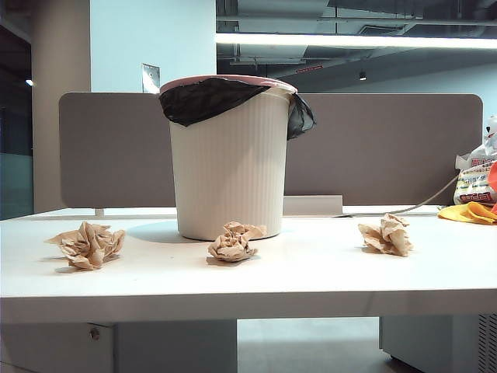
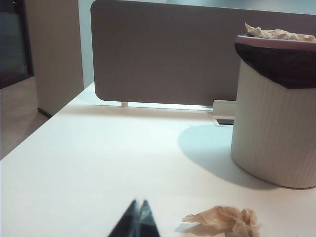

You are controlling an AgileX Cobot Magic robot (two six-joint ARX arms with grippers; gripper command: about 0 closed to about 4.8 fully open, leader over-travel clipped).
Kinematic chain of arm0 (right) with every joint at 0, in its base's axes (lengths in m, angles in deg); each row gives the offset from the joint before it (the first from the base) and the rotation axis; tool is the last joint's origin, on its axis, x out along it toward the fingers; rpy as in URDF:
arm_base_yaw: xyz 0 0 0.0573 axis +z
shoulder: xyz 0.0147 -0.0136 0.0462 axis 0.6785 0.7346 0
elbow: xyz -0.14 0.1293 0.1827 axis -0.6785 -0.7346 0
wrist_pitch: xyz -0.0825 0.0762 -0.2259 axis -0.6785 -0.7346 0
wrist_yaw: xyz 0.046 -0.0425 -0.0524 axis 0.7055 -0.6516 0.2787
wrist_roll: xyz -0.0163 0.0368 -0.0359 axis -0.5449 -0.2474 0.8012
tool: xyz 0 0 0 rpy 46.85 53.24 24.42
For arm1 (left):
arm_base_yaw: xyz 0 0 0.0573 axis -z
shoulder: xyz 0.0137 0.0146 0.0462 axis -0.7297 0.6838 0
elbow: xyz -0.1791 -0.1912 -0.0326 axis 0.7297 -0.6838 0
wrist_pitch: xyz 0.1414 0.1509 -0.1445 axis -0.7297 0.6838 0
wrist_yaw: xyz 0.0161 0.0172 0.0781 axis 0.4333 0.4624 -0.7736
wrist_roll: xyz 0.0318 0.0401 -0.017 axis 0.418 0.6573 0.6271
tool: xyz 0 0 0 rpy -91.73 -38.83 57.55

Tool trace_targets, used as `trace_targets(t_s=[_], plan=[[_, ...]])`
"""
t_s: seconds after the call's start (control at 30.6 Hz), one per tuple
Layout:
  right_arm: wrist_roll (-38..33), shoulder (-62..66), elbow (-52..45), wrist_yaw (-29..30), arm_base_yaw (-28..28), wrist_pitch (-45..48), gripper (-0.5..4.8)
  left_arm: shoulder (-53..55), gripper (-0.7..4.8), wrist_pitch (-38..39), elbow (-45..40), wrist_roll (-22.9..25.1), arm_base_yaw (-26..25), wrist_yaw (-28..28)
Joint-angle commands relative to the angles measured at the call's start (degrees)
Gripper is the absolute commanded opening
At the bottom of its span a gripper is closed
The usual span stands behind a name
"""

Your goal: Pick up all the trash on the table and put it in the trash can.

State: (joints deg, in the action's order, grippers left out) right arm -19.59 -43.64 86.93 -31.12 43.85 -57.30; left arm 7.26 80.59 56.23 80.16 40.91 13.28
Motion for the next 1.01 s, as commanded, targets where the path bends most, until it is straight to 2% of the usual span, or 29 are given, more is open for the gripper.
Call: trace_targets(t_s=[0.03,0.1,0.26,0.36,0.49,0.55,0.62,0.82,0.88,1.01], plan=[[0.0,0.0,0.0,-1.0,0.0,0.2,-0.01,0.0,-0.06,-0.1,0.0,-0.1,0.0,0.2],[0.0,0.0,0.0,-2.8,0.0,-0.2,-0.01,0.0,-0.05,-0.2,0.2,0.3,0.0,-0.4],[1.1,0.0,0.0,-2.9,0.0,-3.2,-0.01,0.0,-0.06,-0.1,0.3,3.3,0.0,-3.2],[1.2,0.0,0.9,-2.8,0.2,-2.2,-0.01,0.0,-0.06,1.7,1.4,1.0,0.0,-3.3],[1.2,0.0,6.0,-4.5,0.2,-3.7,-0.01,0.0,-0.06,8.6,6.9,-1.7,0.0,-4.8],[1.2,0.5,9.6,-5.5,0.2,-5.5,-0.02,0.1,-0.05,8.2,9.4,-4.4,0.0,-4.9],[1.2,1.7,13.6,-4.9,0.3,-7.2,-0.02,0.7,-0.05,8.3,11.5,-4.5,0.0,-4.7],[1.2,12.0,26.2,-0.9,0.3,-7.6,-0.03,7.4,-0.05,13.2,21.8,-7.9,0.0,-0.3],[1.2,16.9,31.4,1.5,0.3,-7.9,-0.02,11.1,-0.05,17.1,27.7,-7.6,0.0,1.9],[1.2,26.1,41.0,5.5,0.3,-9.7,-0.02,19.1,-0.05,25.1,39.6,-7.0,0.0,2.1]])
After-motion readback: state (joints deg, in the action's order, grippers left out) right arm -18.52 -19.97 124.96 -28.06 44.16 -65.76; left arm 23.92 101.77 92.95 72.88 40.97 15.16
